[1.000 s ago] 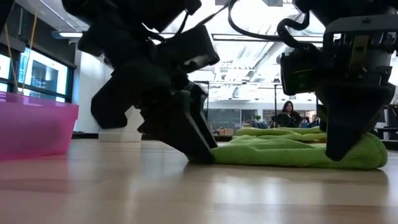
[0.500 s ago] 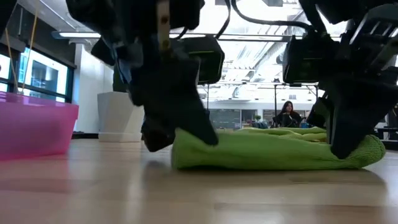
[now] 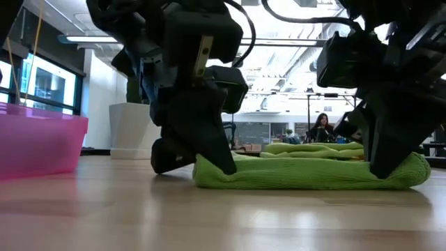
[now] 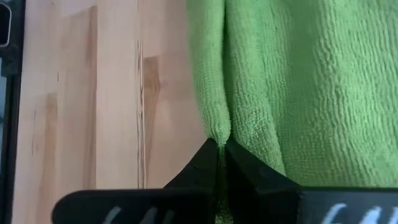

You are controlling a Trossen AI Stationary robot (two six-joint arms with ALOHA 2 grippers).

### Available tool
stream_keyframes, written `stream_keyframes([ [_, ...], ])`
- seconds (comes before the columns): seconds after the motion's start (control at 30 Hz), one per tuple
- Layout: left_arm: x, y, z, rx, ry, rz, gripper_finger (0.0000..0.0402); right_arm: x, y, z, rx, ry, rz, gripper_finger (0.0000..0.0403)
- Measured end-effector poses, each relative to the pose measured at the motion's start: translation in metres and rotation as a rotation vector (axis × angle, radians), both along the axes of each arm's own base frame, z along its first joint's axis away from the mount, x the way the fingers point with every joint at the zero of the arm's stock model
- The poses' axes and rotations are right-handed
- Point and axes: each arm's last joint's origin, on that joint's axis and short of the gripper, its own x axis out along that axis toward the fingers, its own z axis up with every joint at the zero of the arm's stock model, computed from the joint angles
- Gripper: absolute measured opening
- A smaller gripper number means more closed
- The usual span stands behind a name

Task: Roll microfiber towels into tight, uniform cylinder then place into a basket
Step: Roll the dark green towel

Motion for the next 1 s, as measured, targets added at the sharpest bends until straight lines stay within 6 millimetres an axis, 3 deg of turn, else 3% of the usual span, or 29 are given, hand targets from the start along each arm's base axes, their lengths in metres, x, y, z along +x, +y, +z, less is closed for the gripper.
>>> stream_keyframes([
  [0.2, 0.000, 0.001, 0.000, 0.011, 0.006, 0.011, 0.0006, 0.000, 0.000, 0.000, -0.042, -0.026, 0.073, 0.0018],
  [0.4, -0.001, 0.000, -0.001, -0.020, 0.030, 0.036, 0.0005, -0.003, 0.001, 0.005, -0.031, -0.041, 0.180, 0.0102],
  [0.6, -0.002, -0.005, -0.001, -0.058, 0.052, 0.059, 0.0005, -0.009, -0.003, 0.031, -0.032, -0.127, 0.285, 0.0161],
  [0.8, -0.001, -0.005, 0.000, -0.118, 0.068, 0.097, 0.0005, -0.020, 0.010, 0.057, -0.285, -0.370, 0.436, 0.0164],
  [1.0, 0.001, 0.002, 0.002, -0.205, 0.074, 0.111, 0.0005, -0.029, 0.032, 0.041, -0.508, -0.383, 0.477, 0.0165],
])
